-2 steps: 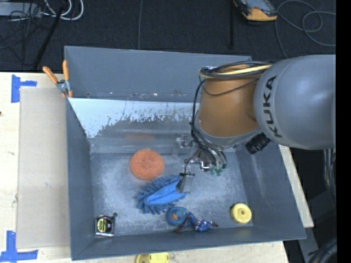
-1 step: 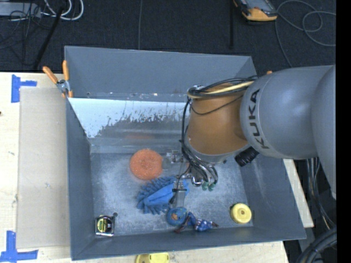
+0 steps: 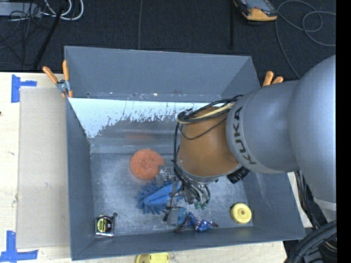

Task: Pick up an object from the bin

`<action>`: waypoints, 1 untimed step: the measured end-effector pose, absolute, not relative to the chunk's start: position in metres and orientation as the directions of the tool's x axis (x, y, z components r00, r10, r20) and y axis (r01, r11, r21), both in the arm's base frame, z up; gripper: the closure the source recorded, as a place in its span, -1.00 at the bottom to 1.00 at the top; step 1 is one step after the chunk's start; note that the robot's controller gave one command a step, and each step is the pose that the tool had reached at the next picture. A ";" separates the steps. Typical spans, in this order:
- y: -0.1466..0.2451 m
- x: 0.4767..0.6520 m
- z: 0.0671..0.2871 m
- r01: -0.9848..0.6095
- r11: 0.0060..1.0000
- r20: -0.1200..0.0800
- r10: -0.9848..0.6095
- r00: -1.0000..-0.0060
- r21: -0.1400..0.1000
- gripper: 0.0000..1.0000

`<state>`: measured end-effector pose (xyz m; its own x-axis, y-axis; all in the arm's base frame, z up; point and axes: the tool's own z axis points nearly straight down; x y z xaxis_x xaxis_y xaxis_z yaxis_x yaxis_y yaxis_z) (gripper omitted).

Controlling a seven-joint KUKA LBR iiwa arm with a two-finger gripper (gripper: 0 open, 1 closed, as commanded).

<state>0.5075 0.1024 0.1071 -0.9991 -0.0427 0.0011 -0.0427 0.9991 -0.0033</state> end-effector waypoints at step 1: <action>0.128 0.520 0.070 -0.021 1.000 -0.002 -0.021 -1.000 0.001 1.00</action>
Offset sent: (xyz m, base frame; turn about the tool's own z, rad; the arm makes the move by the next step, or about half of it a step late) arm 0.0000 0.0000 0.0000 0.0000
